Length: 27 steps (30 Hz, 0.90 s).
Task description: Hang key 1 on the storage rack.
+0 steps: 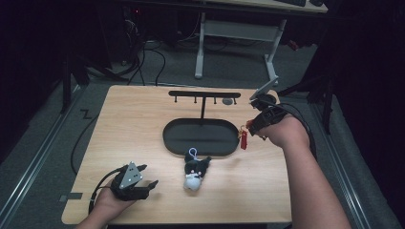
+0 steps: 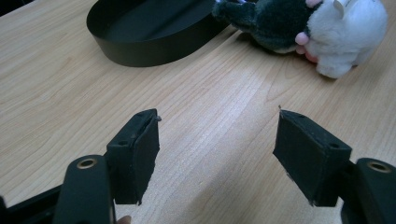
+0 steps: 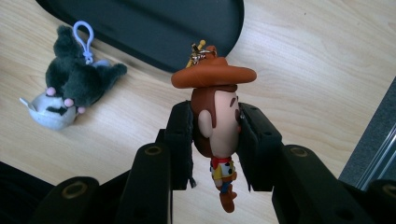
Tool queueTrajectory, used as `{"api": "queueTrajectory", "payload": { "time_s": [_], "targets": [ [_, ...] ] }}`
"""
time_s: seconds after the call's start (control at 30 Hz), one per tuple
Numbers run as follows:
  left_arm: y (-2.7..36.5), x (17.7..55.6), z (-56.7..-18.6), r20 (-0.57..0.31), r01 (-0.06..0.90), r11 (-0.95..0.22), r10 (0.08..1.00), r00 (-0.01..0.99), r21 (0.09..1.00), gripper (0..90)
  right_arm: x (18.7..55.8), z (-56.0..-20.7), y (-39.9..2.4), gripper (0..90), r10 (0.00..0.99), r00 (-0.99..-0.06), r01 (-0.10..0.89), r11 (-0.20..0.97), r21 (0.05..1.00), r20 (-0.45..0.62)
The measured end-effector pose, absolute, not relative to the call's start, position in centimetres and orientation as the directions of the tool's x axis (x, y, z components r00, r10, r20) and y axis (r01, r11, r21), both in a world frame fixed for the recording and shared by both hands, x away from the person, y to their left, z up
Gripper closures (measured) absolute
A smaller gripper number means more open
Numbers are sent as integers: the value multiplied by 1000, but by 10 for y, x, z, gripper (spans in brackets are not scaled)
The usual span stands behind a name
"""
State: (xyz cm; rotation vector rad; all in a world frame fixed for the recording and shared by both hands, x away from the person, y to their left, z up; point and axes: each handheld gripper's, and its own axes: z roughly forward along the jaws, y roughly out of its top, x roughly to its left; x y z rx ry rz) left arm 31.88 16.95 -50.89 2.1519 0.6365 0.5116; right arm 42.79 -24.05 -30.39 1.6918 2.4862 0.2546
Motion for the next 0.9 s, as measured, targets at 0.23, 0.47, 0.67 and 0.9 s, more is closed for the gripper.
{"api": "queueTrajectory", "payload": {
  "time_s": [0.23, 0.47, 0.67, 0.9],
  "targets": [
    [170, 318, -509, 139, 266, -539, 596, 791, 800, 312, 443, -297, -232, 677, 930, -367, 907, 360, 219, -5],
    [170, 318, -510, 137, 267, -540, 594, 792, 798, 313, 456, -296, -226, 677, 931, -364, 905, 355, 233, -4],
    [170, 320, -510, 130, 273, -536, 597, 792, 799, 316, 467, -293, -221, 678, 929, -369, 900, 357, 251, 2],
    [169, 320, -511, 134, 269, -543, 591, 796, 796, 317, 485, -288, -222, 678, 935, -355, 898, 342, 276, -4]
  ]
}}
